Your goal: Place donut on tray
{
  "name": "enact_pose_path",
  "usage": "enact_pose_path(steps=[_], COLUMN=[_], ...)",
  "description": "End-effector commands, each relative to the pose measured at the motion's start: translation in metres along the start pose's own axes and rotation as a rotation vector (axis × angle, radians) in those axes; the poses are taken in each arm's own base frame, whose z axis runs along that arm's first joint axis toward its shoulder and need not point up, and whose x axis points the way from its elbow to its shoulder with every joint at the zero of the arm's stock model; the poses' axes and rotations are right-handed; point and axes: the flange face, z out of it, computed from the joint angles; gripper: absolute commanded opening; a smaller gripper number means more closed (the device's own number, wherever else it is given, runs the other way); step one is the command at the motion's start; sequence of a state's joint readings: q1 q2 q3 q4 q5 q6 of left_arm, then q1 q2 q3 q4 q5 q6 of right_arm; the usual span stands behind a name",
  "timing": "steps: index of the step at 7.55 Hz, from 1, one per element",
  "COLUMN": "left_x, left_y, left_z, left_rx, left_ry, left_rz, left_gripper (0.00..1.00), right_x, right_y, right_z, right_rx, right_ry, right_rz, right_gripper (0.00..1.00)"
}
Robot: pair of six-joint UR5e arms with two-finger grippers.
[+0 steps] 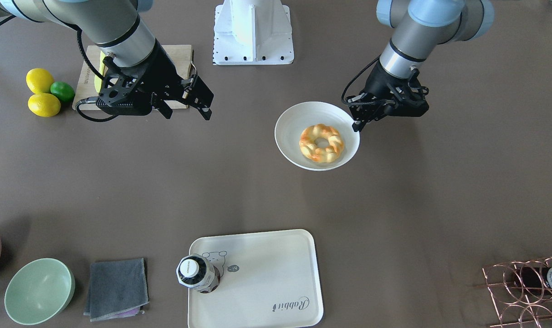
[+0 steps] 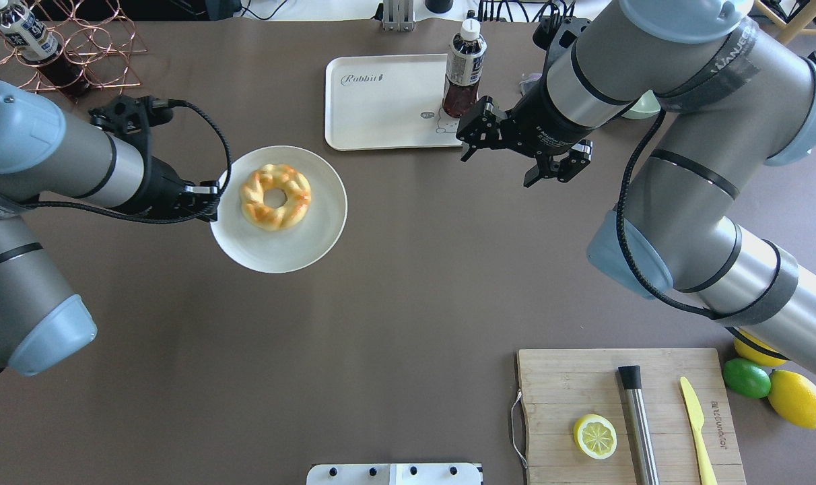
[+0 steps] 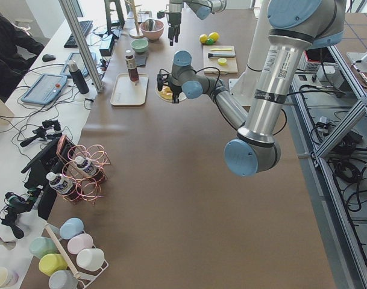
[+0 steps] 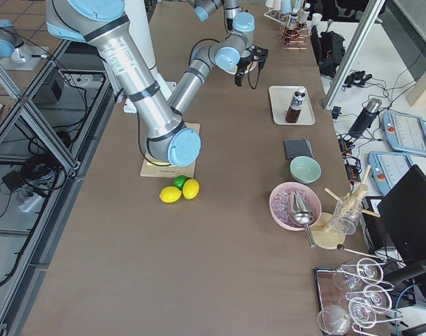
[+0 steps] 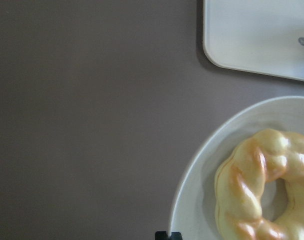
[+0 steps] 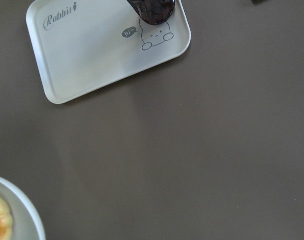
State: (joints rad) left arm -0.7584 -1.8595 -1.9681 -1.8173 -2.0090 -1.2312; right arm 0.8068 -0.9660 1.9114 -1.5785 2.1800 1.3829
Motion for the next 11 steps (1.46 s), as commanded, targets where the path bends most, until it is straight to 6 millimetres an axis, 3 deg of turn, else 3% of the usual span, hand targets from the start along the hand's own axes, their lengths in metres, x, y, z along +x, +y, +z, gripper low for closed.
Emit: enact_pose_path(steps=[1, 4, 5, 7, 8, 11], left_x=[-0.071, -0.089, -0.089, -0.053, -0.035, 0.031], left_y=[-0.027, -0.049, -0.054, -0.083, -0.099, -0.152], left_z=[-0.023, -0.03, -0.028, -0.007, 0.005, 0.035], left_rx=[-0.021, -0.035, -0.033, -0.031, -0.031, -0.034], left_ry=[-0.037, -0.031, -0.033, -0.024, -0.025, -0.032], left_rz=[0.029, 0.018, 0.014, -0.01, -0.036, -0.175], left_gripper=[0.0, 0.0, 0.0, 0.0, 0.0, 0.0], right_x=[0.034, 0.187, 0.23, 0.342, 0.383, 0.475], right_y=[-0.022, -0.113, -0.131, -0.139, -0.138, -0.141], right_z=[0.003, 0.001, -0.006, -0.026, -0.034, -0.07], right_rx=[0.019, 0.023, -0.022, -0.088, -0.115, -0.146], right_ry=[0.043, 0.265, 0.366, 0.442, 0.463, 0.475], right_rz=[-0.007, -0.191, -0.216, -0.287, -0.309, -0.323], right_gripper=[1.0, 1.0, 1.0, 1.0, 1.0, 1.0])
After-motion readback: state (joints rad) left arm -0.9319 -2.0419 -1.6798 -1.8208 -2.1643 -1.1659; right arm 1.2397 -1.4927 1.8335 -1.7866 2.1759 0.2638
